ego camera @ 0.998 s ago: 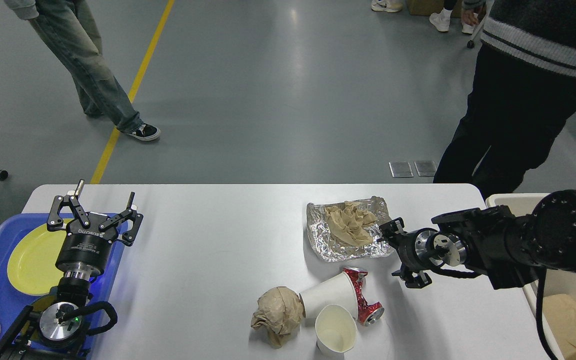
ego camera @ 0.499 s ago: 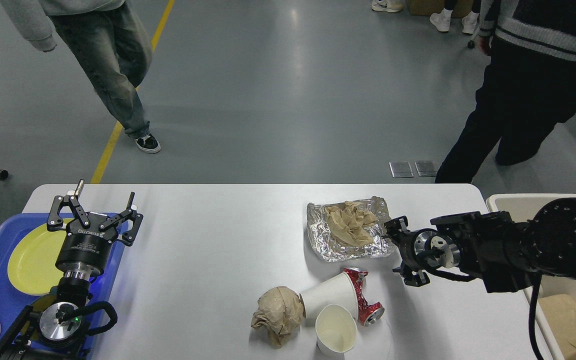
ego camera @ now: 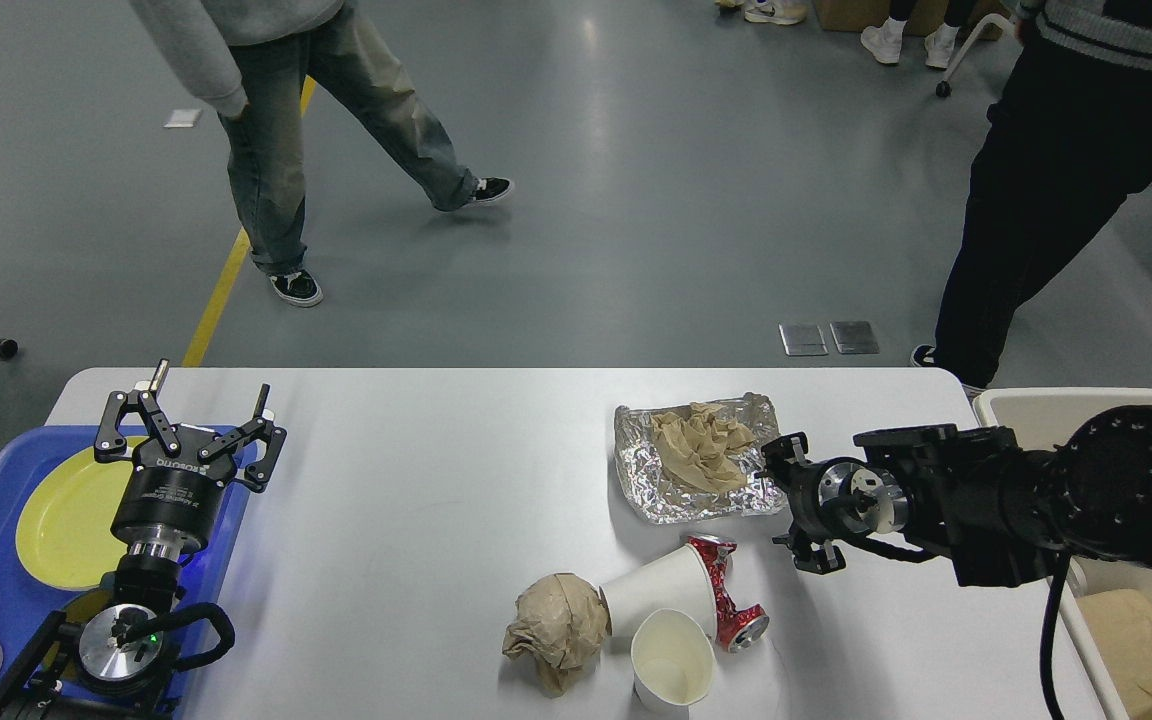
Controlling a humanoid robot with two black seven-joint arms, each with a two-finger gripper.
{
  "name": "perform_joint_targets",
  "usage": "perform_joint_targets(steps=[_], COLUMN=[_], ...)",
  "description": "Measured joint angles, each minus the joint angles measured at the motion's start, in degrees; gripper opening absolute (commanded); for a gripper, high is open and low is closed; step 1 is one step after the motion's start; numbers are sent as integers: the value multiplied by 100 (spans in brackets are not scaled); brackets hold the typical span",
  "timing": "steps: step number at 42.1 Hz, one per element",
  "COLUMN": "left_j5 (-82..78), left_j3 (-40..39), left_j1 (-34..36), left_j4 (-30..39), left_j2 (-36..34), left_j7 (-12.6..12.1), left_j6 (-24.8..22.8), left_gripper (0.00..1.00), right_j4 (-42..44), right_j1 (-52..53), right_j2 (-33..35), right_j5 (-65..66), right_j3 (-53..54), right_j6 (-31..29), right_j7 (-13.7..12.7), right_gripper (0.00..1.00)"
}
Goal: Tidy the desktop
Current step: 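Lower the right gripper and grasp the edge of the foil wrapper, then lift the foil wrapper and carry it over the white bin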
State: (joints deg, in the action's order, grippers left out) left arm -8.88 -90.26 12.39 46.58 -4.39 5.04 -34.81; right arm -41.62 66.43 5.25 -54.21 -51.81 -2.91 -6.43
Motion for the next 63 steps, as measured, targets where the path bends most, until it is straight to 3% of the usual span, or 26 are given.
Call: perform_joint_targets(steps=[10,14,18,48,63], left_j5=[0,0,0,0,0], left_j3=[0,0,0,0,0], left_j1=[0,0,0,0,0], left_j4=[0,0,0,0,0], left_j2=[0,0,0,0,0], left_j7=[6,6,6,6,-3], left_j6=[0,0,0,0,0], left_gripper=[96,96,96,96,96], right_j4=[76,136,198,29,-1617], right_j1=[-181,-196,-217,-77,1289], right_j2=[2,10,16,111,1325], right_j5=[0,3,8,87,159], right_j3=[276,329,417,457,270], right_j6=[75,92,96,-29,-152], right_j7=[-7,-6,-1,-204,-340], right_gripper=[35,14,0,0,0])
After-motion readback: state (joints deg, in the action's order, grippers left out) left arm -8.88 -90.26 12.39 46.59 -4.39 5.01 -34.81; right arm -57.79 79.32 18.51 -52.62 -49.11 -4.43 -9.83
